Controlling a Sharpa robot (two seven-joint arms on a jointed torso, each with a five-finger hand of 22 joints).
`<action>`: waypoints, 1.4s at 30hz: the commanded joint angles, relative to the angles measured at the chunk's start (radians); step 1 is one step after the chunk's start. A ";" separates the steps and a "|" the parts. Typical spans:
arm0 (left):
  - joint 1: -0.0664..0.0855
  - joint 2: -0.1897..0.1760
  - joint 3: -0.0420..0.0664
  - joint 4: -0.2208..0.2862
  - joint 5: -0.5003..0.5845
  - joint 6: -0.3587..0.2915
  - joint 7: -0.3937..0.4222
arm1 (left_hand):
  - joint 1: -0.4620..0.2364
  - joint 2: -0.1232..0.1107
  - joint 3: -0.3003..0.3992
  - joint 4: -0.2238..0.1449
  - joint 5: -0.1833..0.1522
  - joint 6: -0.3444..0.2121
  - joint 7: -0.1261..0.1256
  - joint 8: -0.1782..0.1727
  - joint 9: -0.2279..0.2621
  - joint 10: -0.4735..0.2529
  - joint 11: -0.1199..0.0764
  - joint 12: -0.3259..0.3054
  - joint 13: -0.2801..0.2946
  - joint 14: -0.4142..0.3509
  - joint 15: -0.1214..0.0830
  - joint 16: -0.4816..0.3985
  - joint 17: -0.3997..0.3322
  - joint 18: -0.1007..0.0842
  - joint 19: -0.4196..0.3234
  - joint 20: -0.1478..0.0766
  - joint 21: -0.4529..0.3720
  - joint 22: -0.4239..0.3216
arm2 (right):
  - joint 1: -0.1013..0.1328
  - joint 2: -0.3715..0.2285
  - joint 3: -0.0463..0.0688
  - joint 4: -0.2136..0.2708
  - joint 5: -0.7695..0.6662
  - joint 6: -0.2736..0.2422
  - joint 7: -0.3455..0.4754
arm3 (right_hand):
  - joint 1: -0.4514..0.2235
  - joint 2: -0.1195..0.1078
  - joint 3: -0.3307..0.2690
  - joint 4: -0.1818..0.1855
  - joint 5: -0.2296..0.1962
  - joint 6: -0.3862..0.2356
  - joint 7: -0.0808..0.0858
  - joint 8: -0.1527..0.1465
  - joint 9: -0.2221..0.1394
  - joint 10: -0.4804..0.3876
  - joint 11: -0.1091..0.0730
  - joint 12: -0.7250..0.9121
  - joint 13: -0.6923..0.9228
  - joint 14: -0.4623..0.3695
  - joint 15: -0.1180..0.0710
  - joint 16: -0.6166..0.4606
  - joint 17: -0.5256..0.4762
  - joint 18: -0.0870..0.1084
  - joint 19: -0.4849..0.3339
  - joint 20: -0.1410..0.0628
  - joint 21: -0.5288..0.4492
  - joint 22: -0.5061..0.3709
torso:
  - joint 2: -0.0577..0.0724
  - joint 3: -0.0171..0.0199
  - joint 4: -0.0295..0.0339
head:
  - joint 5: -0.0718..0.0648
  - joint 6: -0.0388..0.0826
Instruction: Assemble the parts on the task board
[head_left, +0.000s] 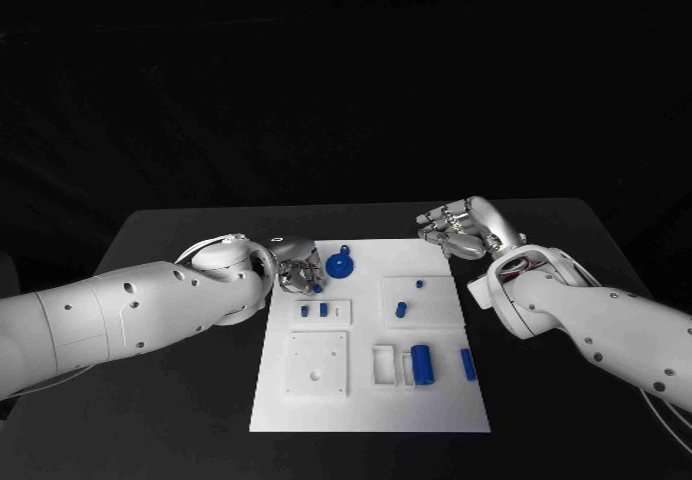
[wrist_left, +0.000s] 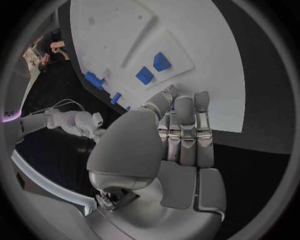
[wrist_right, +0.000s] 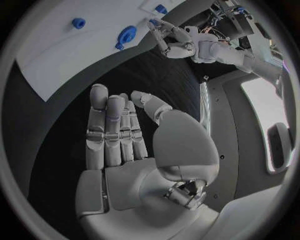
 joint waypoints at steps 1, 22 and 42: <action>-0.004 0.005 -0.004 0.000 -0.004 0.019 0.009 | 0.004 0.011 0.005 -0.001 -0.002 0.010 0.007 0.007 0.003 0.000 0.001 0.004 0.002 0.005 0.001 -0.003 0.001 0.016 0.000 -0.001 0.005 0.021 | -0.001 0.001 0.000 0.002 -0.004 0.016 0.010 | 0.003 0.009 -0.002 -0.005 0.002 0.007 0.002 -0.003 -0.001 -0.009 0.000 -0.005 -0.001 -0.003 -0.002 0.005 -0.002 0.013 0.030 0.002 -0.003 0.006 | 0.000 0.0003 -0.0002 | 0.000 -0.001; -0.006 0.010 -0.007 0.002 -0.006 0.038 0.001 | 0.003 0.010 0.001 -0.001 -0.004 0.007 0.009 0.007 0.002 -0.009 0.003 0.005 0.002 0.000 0.003 -0.007 0.001 0.016 -0.003 0.001 0.005 0.021 | -0.002 0.003 0.000 0.000 -0.004 0.022 0.009 | 0.002 0.010 -0.003 -0.006 0.003 0.008 0.002 -0.004 -0.001 -0.011 0.001 -0.006 -0.002 -0.003 -0.002 0.006 -0.002 0.013 0.031 0.003 -0.008 0.009 | -0.001 0.0007 0.0002 | -0.004 -0.001; -0.006 0.005 -0.011 0.000 -0.005 0.031 -0.003 | 0.022 -0.014 -0.023 -0.030 -0.011 -0.168 -0.008 0.005 -0.001 -0.028 0.007 0.004 0.002 -0.014 0.007 -0.014 -0.005 0.014 -0.017 0.006 0.012 0.022 | -0.002 0.002 0.000 -0.001 -0.005 0.030 0.007 | -0.007 0.006 0.007 0.001 0.003 0.002 0.005 -0.004 -0.001 -0.030 0.014 -0.042 -0.011 -0.006 0.006 0.007 -0.004 0.020 0.031 0.010 -0.015 0.009 | -0.001 -0.0008 0.0001 | -0.004 -0.002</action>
